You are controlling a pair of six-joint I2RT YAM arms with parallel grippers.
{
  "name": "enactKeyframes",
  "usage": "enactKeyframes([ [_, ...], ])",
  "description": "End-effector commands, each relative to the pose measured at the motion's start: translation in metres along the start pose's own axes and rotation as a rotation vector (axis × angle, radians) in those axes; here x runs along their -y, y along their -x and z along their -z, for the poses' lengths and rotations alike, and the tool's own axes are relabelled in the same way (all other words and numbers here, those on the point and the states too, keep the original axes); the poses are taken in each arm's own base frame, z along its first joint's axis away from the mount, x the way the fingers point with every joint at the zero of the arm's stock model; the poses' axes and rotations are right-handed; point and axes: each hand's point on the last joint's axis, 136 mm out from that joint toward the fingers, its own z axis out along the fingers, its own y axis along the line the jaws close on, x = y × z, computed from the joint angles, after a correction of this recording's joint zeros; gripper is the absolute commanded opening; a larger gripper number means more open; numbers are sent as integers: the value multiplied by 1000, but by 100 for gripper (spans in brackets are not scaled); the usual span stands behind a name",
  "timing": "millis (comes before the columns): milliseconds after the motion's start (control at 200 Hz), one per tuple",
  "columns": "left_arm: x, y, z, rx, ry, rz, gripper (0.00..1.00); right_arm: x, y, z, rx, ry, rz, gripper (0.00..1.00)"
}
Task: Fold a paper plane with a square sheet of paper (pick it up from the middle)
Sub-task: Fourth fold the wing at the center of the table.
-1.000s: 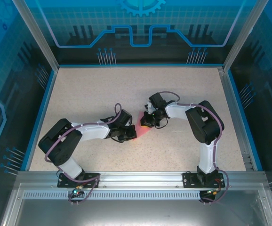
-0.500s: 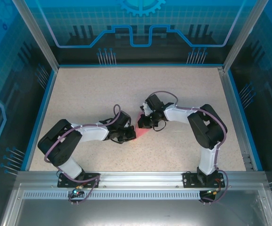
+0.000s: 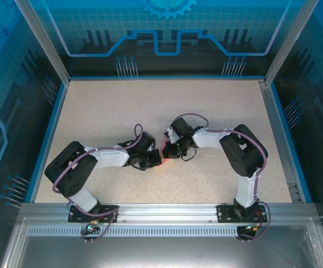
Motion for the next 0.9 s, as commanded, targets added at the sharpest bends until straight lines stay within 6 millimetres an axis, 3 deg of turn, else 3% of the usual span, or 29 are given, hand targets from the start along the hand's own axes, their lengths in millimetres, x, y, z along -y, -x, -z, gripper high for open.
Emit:
enactKeyframes([
  [0, -47, -23, -4, -71, 164, 62, 0, 14, 4, -6, -15, -26, -33, 7],
  [370, -63, -36, -5, -124, 211, 74, 0, 59, 40, 9, 60, -65, -170, 7],
  [895, -65, -41, -8, -147, 211, 70, 0, 121, 97, 45, 207, -144, -256, 7],
])
